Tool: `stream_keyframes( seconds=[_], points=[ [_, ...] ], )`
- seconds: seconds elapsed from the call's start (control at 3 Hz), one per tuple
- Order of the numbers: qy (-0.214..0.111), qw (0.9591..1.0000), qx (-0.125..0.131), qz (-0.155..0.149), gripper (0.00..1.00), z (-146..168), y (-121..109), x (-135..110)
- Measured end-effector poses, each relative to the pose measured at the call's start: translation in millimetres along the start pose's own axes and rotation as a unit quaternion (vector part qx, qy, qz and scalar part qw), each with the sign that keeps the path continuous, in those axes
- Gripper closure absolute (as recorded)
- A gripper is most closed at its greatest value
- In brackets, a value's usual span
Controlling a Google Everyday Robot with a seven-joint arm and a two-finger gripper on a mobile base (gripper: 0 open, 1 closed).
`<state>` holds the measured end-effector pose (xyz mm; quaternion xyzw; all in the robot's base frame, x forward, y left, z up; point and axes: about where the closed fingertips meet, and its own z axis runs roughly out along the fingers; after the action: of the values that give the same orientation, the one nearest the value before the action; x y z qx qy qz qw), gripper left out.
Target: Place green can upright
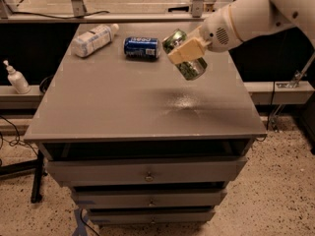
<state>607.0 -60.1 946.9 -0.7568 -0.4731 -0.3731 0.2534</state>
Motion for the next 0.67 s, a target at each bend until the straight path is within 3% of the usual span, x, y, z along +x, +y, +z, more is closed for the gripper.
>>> stream_keyframes(
  seconds=[0.33,0.67],
  points=[
    [0.083,0.9954,0.046,0.015,1.00,-15.6,4.6,0.0],
    [0.144,0.9860,0.080,0.024,1.00,-29.6,9.2,-6.0]
  ],
)
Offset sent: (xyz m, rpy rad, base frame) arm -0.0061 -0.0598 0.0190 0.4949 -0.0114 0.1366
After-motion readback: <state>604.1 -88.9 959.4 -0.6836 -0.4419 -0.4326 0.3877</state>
